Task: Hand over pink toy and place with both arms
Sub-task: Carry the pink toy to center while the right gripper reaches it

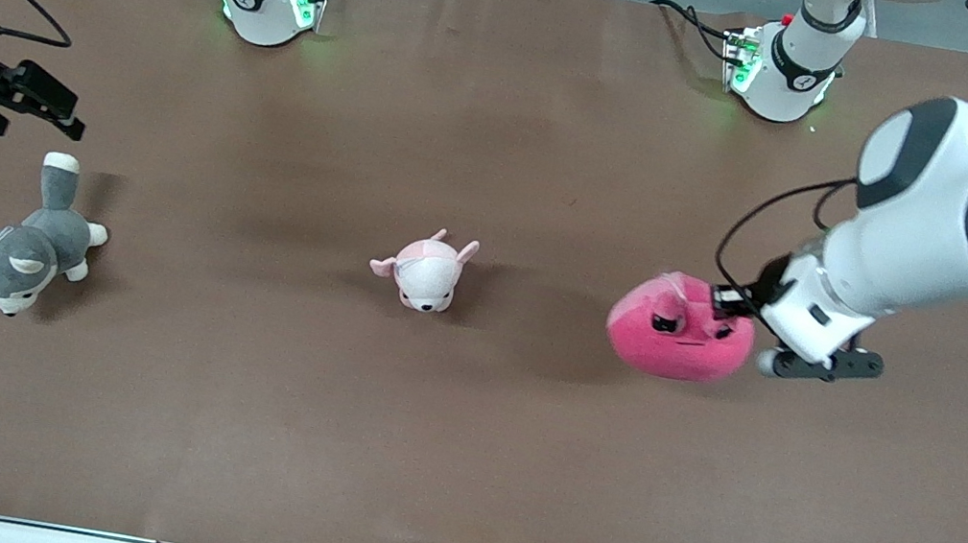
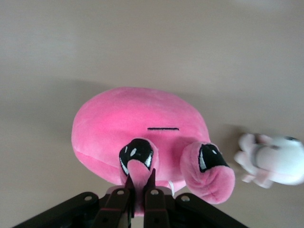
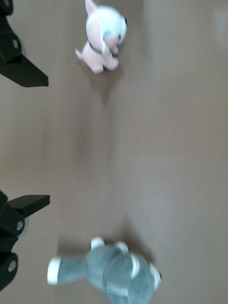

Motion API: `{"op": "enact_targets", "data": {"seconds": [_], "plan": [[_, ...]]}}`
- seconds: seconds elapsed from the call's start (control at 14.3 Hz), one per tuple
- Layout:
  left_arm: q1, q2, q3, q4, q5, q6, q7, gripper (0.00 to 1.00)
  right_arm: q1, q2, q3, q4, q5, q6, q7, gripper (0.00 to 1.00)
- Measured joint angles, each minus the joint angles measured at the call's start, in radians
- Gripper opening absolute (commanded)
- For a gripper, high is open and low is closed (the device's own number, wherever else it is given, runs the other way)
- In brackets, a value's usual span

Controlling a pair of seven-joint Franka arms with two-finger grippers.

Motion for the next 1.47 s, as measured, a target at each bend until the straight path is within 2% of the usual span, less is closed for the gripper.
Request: {"op": "enact_targets", "data": {"seconds": [0.14, 0.28, 0.49, 0.63, 0.77, 1.12, 1.47], "plan": [[-0.003, -0.002, -0.075, 0.045, -0.058, -0.021, -0.056, 0.0, 0.005, 0.011, 0.001, 0.0, 0.074, -0.001, 0.0, 0.98], [-0.005, -0.002, -0.143, 0.063, -0.121, -0.028, -0.162, 0.0, 0.024, 0.024, 0.002, 0.0, 0.163, -0.002, 0.032, 0.86], [-0.018, 0.003, -0.225, 0.086, -0.143, -0.025, -0.282, 0.0, 0.066, 0.051, 0.003, 0.0, 0.293, 0.002, 0.167, 0.69], [-0.046, 0.007, -0.237, 0.101, -0.145, 0.019, -0.331, 0.0, 0.104, 0.057, 0.003, 0.002, 0.31, 0.005, 0.204, 0.64], [-0.079, 0.018, -0.237, 0.107, -0.162, 0.106, -0.398, 0.0, 0.14, 0.057, 0.004, 0.007, 0.316, 0.005, 0.219, 0.64], [-0.17, 0.072, -0.238, 0.116, -0.249, 0.307, -0.529, 0.0, 0.183, 0.063, 0.003, 0.01, 0.445, 0.006, 0.249, 0.64], [-0.232, 0.116, -0.238, 0.123, -0.251, 0.399, -0.625, 0.0, 0.246, 0.08, 0.003, 0.052, 0.462, 0.018, 0.306, 0.64]]}}
